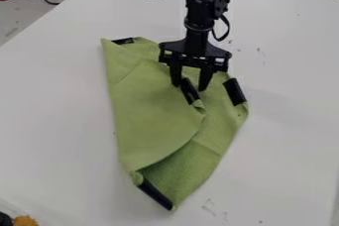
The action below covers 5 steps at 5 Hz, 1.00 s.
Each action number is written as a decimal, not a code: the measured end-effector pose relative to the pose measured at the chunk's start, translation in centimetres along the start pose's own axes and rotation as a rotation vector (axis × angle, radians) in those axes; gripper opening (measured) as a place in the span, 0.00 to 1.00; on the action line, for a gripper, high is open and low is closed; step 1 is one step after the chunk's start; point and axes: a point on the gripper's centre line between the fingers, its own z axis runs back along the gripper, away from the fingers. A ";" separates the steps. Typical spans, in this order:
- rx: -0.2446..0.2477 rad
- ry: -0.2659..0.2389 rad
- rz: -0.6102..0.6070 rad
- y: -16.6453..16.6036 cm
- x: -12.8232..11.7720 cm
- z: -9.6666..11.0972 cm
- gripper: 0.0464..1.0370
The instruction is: Unfold the cloth from the top right to the bottom left
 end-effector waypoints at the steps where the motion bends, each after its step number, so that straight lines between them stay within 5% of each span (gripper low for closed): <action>1: -0.002 0.009 -0.005 -0.1 -0.1 -0.4 0.30; 2: -0.005 0.016 -0.009 -0.2 -0.2 -0.6 0.11; 3: -0.007 0.015 -0.009 -0.2 -0.2 -0.5 0.03; 5: 0.001 0.000 0.043 0.2 -0.3 0.2 0.02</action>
